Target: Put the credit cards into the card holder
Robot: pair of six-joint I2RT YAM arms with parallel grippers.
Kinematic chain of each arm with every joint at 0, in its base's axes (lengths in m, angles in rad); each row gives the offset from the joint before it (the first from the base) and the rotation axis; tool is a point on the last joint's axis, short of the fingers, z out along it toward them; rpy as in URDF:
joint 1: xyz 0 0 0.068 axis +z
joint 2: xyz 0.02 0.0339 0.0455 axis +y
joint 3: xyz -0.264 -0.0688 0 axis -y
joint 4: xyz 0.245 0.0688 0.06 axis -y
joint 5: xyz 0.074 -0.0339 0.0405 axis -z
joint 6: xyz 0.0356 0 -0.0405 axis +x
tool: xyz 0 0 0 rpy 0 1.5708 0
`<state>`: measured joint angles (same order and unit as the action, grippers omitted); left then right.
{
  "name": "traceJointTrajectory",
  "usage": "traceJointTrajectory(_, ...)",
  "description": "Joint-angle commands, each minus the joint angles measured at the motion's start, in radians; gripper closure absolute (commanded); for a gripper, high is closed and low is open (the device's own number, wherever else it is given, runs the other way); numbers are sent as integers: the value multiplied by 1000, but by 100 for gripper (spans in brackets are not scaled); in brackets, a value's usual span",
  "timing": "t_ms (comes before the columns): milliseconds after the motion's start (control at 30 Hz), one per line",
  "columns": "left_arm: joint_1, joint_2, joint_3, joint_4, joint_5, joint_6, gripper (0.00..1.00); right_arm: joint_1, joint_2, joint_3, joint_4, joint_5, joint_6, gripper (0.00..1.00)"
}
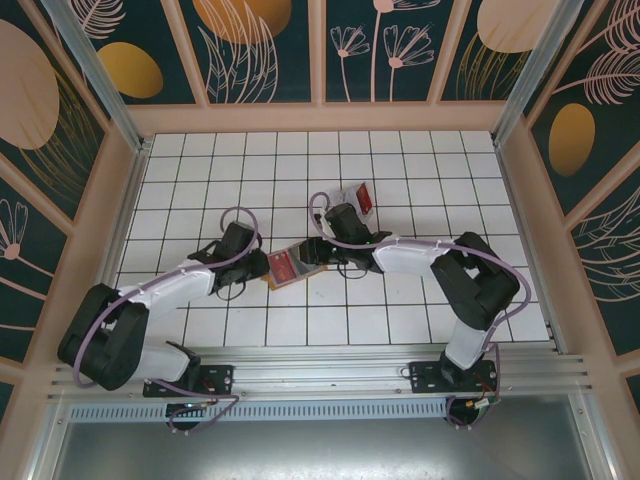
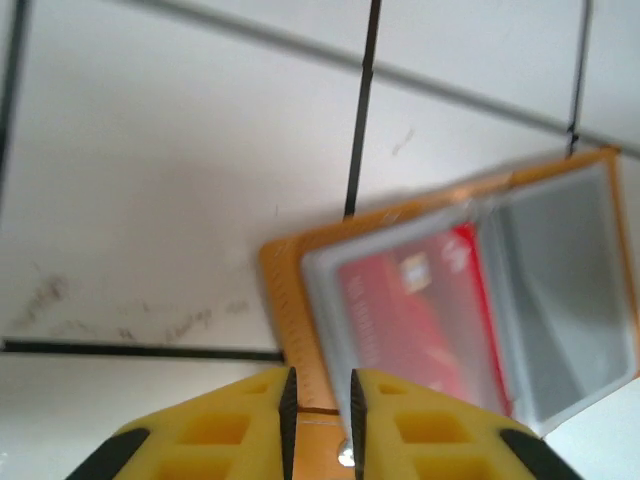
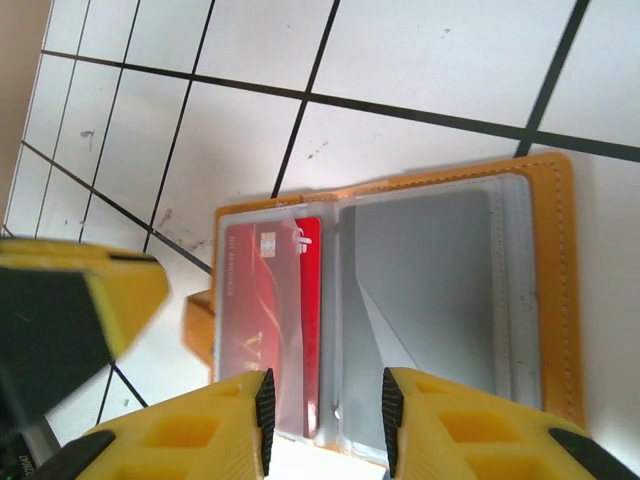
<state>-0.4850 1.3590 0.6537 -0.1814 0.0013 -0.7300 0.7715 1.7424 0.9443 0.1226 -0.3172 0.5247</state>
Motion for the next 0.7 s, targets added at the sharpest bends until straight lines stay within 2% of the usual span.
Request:
traceJointTrajectory(0, 43, -2, 70, -64, -48, 62, 69, -5, -28, -44, -52, 10, -16, 66)
traceJointTrajectory(133, 72, 78, 146, -60, -76, 119, 67, 1, -35, -115, -17, -13, 16, 71)
traceJointTrajectory(233, 74, 157, 176, -30, -63, 146, 71, 6, -25, -150, 3, -2, 36, 76)
traceJointTrajectory(400, 75, 260, 159, 4, 14, 156, 82, 6, 12, -139, 15, 47, 38, 77)
traceJointTrajectory(467, 74, 252, 119, 12, 25, 152, 87, 1, 45, -91, -8, 76, 20, 77)
traceJointTrajectory(567, 73, 200, 29, 47, 58, 124, 87, -4, 107, -7, -41, 110, -12, 78)
traceJointTrajectory(667, 66, 154, -42, 64, 120, 90, 86, -20, 171, 75, -47, 93, -32, 78)
